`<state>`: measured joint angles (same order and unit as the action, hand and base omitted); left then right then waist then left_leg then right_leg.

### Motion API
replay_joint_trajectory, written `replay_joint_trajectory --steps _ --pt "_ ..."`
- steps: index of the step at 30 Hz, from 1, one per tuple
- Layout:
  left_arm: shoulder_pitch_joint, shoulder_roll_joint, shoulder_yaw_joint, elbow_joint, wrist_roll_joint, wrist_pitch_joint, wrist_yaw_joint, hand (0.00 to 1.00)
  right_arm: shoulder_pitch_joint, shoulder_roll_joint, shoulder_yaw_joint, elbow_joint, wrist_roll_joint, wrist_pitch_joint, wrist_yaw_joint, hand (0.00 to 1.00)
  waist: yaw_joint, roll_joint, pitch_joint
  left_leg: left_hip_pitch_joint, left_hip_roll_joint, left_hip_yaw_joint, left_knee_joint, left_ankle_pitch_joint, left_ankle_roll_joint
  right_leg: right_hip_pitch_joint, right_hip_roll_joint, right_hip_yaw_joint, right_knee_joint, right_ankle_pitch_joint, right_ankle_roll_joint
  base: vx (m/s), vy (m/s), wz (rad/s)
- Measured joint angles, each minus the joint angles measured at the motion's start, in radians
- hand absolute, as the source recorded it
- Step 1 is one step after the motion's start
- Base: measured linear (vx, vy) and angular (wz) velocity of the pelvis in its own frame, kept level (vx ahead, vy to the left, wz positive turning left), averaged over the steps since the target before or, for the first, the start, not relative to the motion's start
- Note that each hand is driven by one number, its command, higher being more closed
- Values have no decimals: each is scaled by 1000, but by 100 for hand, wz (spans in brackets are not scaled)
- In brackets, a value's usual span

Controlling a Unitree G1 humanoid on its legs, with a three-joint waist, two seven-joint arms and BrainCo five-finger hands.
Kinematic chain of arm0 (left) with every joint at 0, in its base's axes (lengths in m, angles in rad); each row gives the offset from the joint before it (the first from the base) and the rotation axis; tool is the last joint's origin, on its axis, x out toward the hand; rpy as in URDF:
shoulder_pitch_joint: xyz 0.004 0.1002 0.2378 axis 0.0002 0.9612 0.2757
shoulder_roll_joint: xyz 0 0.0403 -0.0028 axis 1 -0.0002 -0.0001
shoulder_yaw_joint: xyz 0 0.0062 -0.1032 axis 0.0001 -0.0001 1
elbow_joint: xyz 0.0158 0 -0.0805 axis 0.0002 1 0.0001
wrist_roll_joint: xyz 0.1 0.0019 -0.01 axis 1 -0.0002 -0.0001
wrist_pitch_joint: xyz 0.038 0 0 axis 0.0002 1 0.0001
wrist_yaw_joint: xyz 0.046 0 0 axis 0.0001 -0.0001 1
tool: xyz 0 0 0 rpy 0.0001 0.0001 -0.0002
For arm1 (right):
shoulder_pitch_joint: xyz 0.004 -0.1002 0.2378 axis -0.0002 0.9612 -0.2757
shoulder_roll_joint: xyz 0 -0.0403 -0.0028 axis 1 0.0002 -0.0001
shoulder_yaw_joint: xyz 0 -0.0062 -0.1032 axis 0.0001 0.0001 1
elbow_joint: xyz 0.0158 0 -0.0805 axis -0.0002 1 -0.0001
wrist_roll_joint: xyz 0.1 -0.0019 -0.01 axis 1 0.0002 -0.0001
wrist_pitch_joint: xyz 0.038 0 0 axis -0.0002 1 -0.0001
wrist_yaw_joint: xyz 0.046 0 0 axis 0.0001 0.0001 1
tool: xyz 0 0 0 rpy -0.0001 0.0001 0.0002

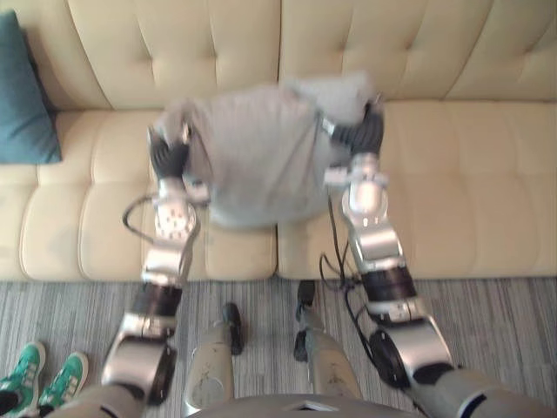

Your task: Pick up cushions and gather them together orderly.

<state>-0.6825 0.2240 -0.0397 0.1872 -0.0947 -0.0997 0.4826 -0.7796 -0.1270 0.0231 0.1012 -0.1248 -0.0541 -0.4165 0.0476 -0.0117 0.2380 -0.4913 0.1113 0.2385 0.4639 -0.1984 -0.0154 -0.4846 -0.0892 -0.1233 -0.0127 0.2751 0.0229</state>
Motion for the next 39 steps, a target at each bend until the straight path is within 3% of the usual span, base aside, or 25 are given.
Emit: replay_joint_trajectory --steps 2,9,15,20,21,25,30,34,39 --pt "-148 50 10 34 0 -11 34 100 -128 -36 -11 0 1 0 -41 100 -1 4 30 -54 5 -1 37 0 1 -47 2 2 13 11 -1 -122 15 -3" --pt "-377 72 42 122 0 -20 80 100 -316 -55 -37 -1 1 10 -132 100 -12 9 93 -193 36 13 101 -7 4 -182 11 19 45 26 -9 -56 -8 -9" --pt "-432 65 42 149 -3 -18 63 100 -328 -75 -58 -6 3 48 -141 100 -19 11 131 -297 67 35 147 -25 2 -287 30 38 58 38 -11 -3 -38 -17" --pt "-445 26 64 148 -21 -27 54 100 -328 -75 -75 -5 10 61 -156 100 -21 15 154 -299 77 39 145 -27 -2 -295 41 54 58 38 -11 14 -41 -7" --pt "-445 26 71 147 -20 -30 49 0 -329 -75 -74 -5 11 61 -156 0 -21 15 154 -302 78 39 143 -27 -2 -300 43 55 58 38 -11 8 -48 -4" --pt "-445 26 105 147 -20 -29 49 0 -339 -82 -86 -5 14 58 -156 0 -24 16 154 -326 80 37 144 -27 -2 -318 43 55 58 38 -11 -8 -42 2" --pt "-449 44 158 176 -34 -13 49 0 -398 -111 -109 36 103 56 -152 0 -22 18 155 -330 76 35 129 -17 -3 -321 40 52 52 38 -11 -5 -46 7" --pt "-468 132 215 241 -116 8 24 0 -548 -254 -53 211 208 59 -103 0 -22 18 155 -327 72 21 94 7 -15 -323 39 26 50 42 -17 16 -59 12" --pt "-463 221 308 345 -174 16 -12 0 -656 -401 46 315 257 69 -43 0 -13 18 155 -301 70 8 71 21 -24 -305 40 24 57 42 -17 15 -47 9"
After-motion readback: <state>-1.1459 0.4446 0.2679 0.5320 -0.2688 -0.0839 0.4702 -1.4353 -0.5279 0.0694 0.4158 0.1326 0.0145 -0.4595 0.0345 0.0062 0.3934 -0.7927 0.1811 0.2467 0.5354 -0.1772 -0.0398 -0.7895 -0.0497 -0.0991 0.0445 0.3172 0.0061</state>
